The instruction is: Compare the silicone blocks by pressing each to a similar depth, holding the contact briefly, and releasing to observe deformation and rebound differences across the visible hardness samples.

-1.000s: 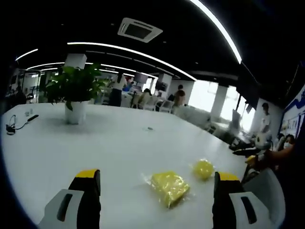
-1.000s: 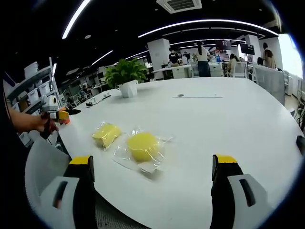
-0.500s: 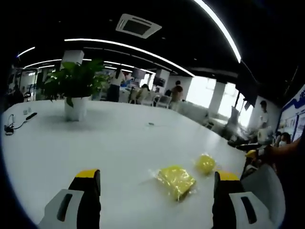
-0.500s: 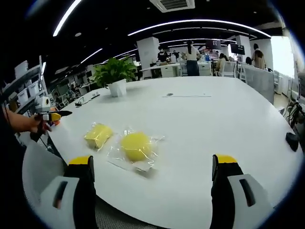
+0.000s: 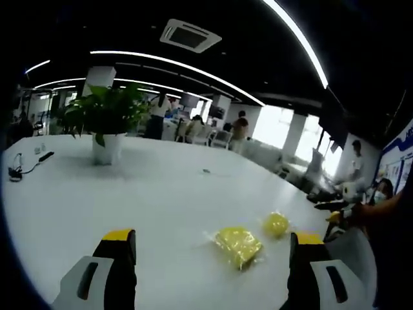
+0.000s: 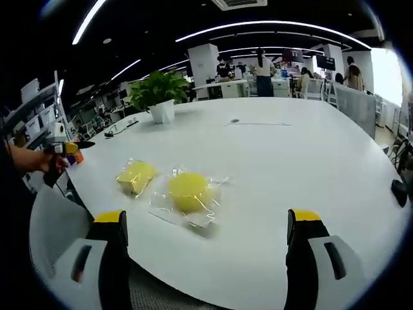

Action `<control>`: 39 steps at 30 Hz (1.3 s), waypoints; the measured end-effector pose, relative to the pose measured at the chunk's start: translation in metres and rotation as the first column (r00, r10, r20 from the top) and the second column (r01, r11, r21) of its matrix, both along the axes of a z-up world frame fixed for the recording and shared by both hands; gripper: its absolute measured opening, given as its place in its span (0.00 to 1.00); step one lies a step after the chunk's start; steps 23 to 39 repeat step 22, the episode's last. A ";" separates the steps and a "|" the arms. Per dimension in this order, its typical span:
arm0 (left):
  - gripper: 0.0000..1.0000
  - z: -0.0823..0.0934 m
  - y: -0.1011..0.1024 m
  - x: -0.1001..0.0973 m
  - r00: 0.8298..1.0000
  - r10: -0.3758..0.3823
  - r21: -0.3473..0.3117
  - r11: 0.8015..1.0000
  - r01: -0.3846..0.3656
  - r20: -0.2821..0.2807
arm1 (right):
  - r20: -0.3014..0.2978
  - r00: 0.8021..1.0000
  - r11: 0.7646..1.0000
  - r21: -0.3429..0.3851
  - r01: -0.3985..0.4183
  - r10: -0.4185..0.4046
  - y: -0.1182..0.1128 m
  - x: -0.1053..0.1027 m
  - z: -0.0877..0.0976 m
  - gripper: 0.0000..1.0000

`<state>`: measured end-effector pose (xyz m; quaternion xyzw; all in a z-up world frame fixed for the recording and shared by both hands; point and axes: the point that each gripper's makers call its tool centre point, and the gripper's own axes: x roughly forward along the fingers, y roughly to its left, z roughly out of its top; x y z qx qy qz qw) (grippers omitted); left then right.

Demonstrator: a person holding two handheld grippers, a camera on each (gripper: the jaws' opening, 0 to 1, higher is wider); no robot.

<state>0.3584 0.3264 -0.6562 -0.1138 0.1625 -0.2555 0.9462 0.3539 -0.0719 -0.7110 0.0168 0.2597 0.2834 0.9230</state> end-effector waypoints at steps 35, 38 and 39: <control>1.00 -0.041 0.005 -0.025 0.993 0.060 0.023 0.998 -0.058 -0.097 | 0.017 0.998 0.997 0.041 -0.064 0.063 0.019 -0.013 0.017 0.96; 1.00 -0.041 0.005 -0.025 0.993 0.060 0.023 0.998 -0.058 -0.097 | 0.017 0.998 0.997 0.041 -0.064 0.063 0.019 -0.013 0.017 0.96; 1.00 -0.041 0.005 -0.025 0.993 0.060 0.023 0.998 -0.058 -0.097 | 0.017 0.998 0.997 0.041 -0.064 0.063 0.019 -0.013 0.017 0.96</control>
